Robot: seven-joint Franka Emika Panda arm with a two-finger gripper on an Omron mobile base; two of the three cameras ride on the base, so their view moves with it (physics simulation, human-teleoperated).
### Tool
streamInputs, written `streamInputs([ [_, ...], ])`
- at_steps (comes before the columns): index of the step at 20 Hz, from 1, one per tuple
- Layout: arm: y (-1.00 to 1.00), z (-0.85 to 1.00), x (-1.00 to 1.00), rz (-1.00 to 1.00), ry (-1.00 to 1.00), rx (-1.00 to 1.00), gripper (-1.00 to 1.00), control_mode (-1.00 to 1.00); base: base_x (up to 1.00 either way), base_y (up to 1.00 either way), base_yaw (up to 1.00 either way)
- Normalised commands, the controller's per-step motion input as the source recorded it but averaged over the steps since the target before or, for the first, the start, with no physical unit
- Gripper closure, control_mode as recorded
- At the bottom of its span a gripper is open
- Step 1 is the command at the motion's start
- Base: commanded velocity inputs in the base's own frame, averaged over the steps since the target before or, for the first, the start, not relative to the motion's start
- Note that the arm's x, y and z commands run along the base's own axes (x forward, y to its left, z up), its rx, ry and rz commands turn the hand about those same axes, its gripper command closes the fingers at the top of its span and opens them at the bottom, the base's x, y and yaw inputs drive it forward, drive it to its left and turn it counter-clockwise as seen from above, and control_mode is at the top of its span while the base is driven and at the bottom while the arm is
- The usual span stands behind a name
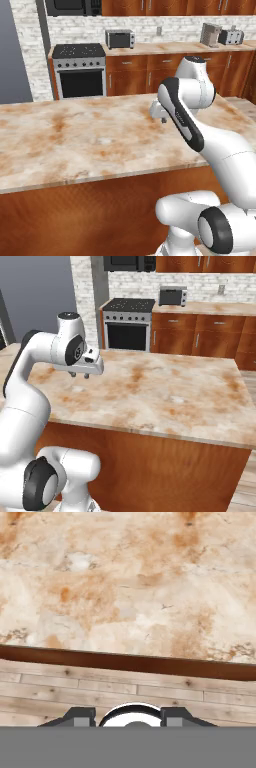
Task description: Take the tongs from the drawer on the right and place them on the dining counter next to the tray containing the kebab skewer.
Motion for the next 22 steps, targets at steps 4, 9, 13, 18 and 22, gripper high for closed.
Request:
streamInputs([
  [4, 0.0, 0.0, -0.29, 0.0, 0.0, 0.0, -1.0, -1.0, 0.0, 0.0, 0.0],
  [9, 0.17, 0.0, -0.6, 0.11, 0.02, 0.0, -1.0, -1.0, 0.0, 0.0, 0.0],
  [13, 0.03, 0.0, -0.46, 0.03, 0.0, 0.0, -1.0, -1.0, 0.0, 0.0, 0.0],
  [18, 0.0, 0.0, -0.18, 0.0, -0.01, 0.0, -1.0, -1.0, 0.0, 0.0, 0.0],
  [22, 0.0, 0.0, 0.0, 0.0, 0.01, 0.0, -1.0, 1.0, 0.0, -0.01, -0.07],
])
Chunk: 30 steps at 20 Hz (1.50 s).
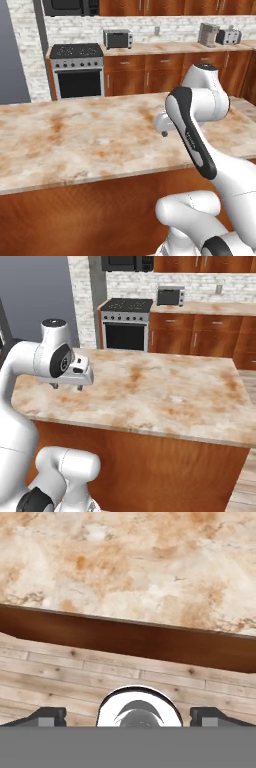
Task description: Take the tongs from the drawer on the right and place them on the dining counter next to the tray containing the kebab skewer.
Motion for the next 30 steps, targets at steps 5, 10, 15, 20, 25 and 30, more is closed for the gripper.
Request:
streamInputs([
  [5, 0.0, 0.0, 0.0, 0.0, 0.0, 0.0, -1.0, 1.0, 0.02, -0.15, -0.4],
  [10, 0.0, 0.0, 0.0, 0.0, 0.0, 0.0, -1.0, 1.0, 0.0, 0.0, -0.75],
  [15, 0.0, 0.0, 0.0, 0.0, 0.0, 0.0, -1.0, 1.0, 0.0, 0.0, -0.74],
  [20, 0.0, 0.0, 0.0, 0.0, 0.0, 0.0, -1.0, 1.0, 0.0, 0.0, -0.71],
  [25, 0.0, 0.0, 0.0, 0.0, 0.0, 0.0, -1.0, 1.0, 0.0, 0.0, -0.67],
  [30, 0.0, 0.0, 0.0, 0.0, 0.0, 0.0, -1.0, 1.0, 0.1, 0.05, -0.57],
])
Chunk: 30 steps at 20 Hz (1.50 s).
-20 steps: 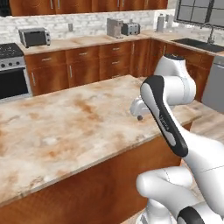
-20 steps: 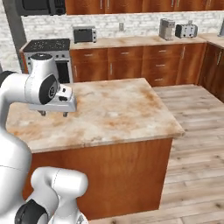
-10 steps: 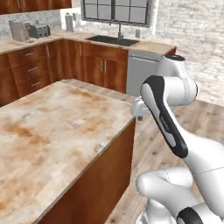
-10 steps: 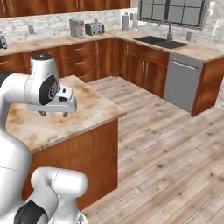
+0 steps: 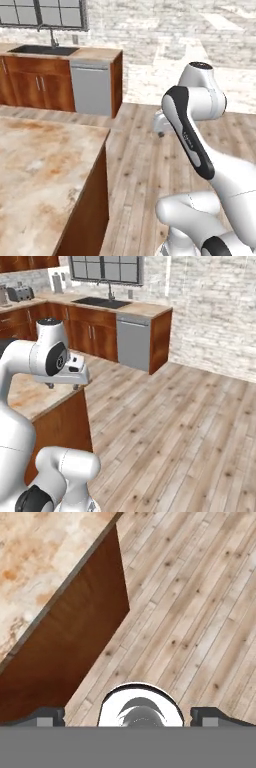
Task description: Take the tongs from the drawer on the right and place them on the dining counter next to the tray containing the kebab skewer.
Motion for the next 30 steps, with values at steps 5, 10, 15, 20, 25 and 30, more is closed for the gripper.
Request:
streamInputs([
  [5, 0.0, 0.0, 0.0, 0.0, 0.0, 0.0, -1.0, 1.0, 0.93, -0.05, -0.23],
  [10, 0.0, 0.0, 0.0, 0.0, 0.0, 0.0, -1.0, 1.0, 1.0, -0.32, -0.02],
  [15, 0.0, 0.0, 0.0, 0.0, 0.0, 0.0, -1.0, 1.0, 1.0, -0.31, 0.0],
  [20, 0.0, 0.0, 0.0, 0.0, 0.0, 0.0, -1.0, 1.0, 1.0, 0.04, 0.0],
  [25, 0.0, 0.0, 0.0, 0.0, 0.0, 0.0, -1.0, 1.0, 1.0, 0.16, 0.01],
  [30, 0.0, 0.0, 0.0, 0.0, 0.0, 0.0, -1.0, 1.0, 1.0, 0.12, 0.18],
])
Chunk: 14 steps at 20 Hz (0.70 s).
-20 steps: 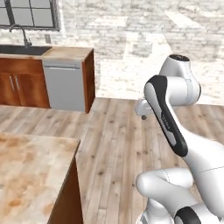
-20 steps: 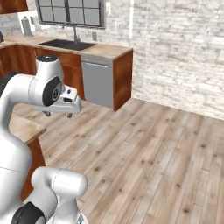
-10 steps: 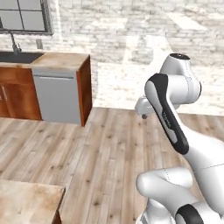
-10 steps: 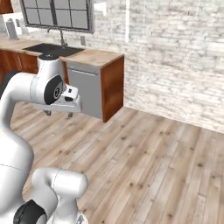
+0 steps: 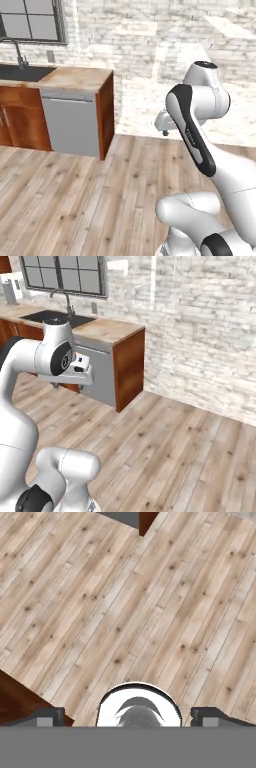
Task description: Take the tongs from the drawer on the right and place them on the dining counter next to the tray containing the kebab skewer.
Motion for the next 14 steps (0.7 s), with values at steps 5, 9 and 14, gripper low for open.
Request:
streamInputs([
  [5, 0.0, 0.0, 0.0, 0.0, 0.0, 0.0, -1.0, 1.0, 1.0, 0.0, 0.39],
  [9, 0.0, 0.0, 0.0, 0.0, 0.0, 0.0, -1.0, 1.0, 1.0, 0.0, 0.48],
  [14, 0.0, 0.0, 0.0, 0.0, 0.0, 0.0, -1.0, 1.0, 0.95, -0.02, 0.62],
])
